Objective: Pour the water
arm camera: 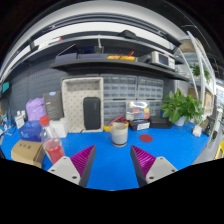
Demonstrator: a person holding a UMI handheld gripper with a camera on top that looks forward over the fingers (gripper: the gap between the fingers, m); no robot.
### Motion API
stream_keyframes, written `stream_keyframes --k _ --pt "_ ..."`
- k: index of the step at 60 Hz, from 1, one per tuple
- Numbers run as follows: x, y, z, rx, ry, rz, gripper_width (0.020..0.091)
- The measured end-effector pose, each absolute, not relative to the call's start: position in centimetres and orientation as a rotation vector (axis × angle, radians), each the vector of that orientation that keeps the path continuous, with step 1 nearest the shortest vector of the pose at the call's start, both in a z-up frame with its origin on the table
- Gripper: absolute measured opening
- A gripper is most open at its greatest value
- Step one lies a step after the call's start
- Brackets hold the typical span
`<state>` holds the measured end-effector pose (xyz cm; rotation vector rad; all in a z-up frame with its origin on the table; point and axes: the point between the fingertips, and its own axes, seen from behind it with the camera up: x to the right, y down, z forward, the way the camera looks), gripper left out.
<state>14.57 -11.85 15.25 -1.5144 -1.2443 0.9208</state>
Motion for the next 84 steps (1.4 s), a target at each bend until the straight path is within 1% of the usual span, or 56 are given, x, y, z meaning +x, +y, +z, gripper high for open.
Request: stream_keyframes --k 7,8,9,12,19,31,47,61,62,65,67,69,77,80,81,84 --pt "15.7 -17.2 12.8 -1.484 -1.369 0.932 0.0698" --pt "15.6 -16.1 13.1 -1.476 -1.388 0.941 0.0698" --pt "15.8 -18.7 11.9 -1.473 -1.396 0.945 0.0704" --pt "16.2 -21.2 10.7 -1.469 -1.437 0.964 0.0705" --pt "16.7 -24.8 9.1 -1.466 -1.49 1.001 0.0706" --pt "14.6 -28.5 9.1 -1.427 -1.509 1.079 0.0706" --pt "10.0 -30.1 9.5 -1.397 -1.487 1.092 0.0706" --pt "6.2 -31.3 7.9 -1.391 -1.481 1.13 0.0691" --pt "6.0 -31.4 7.8 -1.386 -1.481 1.136 0.0686" --pt "5.6 -31.7 7.9 -1.377 -1.463 1.143 0.063" --pt "5.1 -31.1 8.0 -1.36 -1.443 1.141 0.0551" --pt "5.0 -31.0 7.9 -1.35 -1.438 1.141 0.0538" --pt "5.1 -31.3 8.1 -1.298 -1.431 1.17 0.0441" --pt "5.0 -31.3 8.2 -1.292 -1.43 1.182 0.0433" --pt "5.0 -31.3 8.2 -1.293 -1.429 1.188 0.0408" --pt "5.0 -31.4 8.2 -1.286 -1.435 1.202 0.0404"
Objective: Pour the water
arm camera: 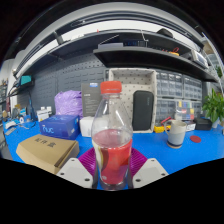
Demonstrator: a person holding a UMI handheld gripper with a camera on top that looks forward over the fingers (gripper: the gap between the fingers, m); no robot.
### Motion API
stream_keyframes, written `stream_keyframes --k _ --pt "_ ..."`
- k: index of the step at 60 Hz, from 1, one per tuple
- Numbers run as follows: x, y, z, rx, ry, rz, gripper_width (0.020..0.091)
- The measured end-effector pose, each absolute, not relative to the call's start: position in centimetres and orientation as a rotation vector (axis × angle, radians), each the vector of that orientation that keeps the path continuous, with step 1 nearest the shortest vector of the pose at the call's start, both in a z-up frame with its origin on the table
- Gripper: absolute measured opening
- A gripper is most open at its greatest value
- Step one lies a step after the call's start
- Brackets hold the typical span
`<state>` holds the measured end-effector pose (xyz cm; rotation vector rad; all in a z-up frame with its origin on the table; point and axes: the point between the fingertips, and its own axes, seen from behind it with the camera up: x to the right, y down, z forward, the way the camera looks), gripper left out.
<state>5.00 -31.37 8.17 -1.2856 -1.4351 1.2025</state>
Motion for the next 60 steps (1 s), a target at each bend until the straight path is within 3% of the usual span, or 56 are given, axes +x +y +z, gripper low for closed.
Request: stream_keyframes --k 15,48,60 --pt "3.8 -29.4 8.7 -1.447 -1.443 1.304 0.0402" --pt "-5.6 -20.6 13.5 -2.503 -0.76 1.929 0.0404" --pt "-7.6 -19.9 15.3 -2.715 -0.527 2.061 0.0405"
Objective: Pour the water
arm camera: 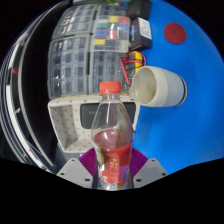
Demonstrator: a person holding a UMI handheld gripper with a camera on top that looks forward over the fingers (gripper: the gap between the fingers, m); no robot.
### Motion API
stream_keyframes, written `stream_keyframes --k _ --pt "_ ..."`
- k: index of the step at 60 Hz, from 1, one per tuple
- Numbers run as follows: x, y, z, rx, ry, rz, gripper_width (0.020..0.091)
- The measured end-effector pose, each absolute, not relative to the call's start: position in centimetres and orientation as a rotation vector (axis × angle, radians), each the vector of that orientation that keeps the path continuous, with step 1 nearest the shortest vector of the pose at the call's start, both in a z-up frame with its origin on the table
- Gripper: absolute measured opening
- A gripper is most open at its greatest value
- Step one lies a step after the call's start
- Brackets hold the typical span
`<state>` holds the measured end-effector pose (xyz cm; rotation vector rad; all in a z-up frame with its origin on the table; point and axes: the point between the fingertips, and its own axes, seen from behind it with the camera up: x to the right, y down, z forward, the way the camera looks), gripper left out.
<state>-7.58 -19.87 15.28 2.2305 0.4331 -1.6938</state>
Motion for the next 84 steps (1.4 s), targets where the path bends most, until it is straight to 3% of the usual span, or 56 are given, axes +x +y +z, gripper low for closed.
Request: stream_keyframes --k 20,33,40,49,63,74,84 --pt "-9.8 -19.7 15.5 2.092 -0.011 -1.495 0.0408" --pt "-9.8 -19.7 15.7 2.127 0.095 -1.528 0.0407" --pt "-9.7 -17.9 17.3 2.191 0.33 -1.655 0.0405" --pt "-10.7 -13.0 22.0 2.26 0.715 -1.929 0.0408" --pt "-12.1 -3.6 25.4 2.415 1.555 -2.179 0.0408" --pt "-12.9 4.0 22.8 2.561 1.967 -2.154 0.0408" --pt "-13.0 9.5 17.5 2.648 2.222 -2.02 0.0405"
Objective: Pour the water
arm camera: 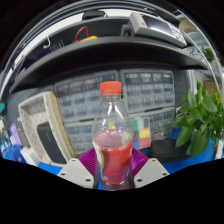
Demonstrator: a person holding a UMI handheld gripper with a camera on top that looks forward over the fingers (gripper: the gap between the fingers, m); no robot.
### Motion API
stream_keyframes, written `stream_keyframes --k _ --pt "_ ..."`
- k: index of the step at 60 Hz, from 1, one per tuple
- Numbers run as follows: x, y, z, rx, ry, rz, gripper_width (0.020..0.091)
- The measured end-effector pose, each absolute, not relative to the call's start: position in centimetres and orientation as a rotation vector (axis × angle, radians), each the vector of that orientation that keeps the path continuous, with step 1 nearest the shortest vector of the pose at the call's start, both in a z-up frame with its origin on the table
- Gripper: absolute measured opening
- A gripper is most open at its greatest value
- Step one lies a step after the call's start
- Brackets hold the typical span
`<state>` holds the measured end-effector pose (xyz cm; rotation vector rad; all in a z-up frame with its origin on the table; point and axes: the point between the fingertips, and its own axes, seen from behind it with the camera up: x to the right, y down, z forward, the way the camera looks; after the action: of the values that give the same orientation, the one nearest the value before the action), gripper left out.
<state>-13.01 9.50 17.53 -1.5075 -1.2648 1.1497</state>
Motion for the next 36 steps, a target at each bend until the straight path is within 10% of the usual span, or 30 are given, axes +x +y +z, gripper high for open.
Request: stream_keyframes --k 19,36 --pt "-13.0 13.1 8.7 -1.479 -1.362 0.977 0.0464" --pt "-12.3 13.3 8.9 -1.47 -1.307 1.029 0.0482"
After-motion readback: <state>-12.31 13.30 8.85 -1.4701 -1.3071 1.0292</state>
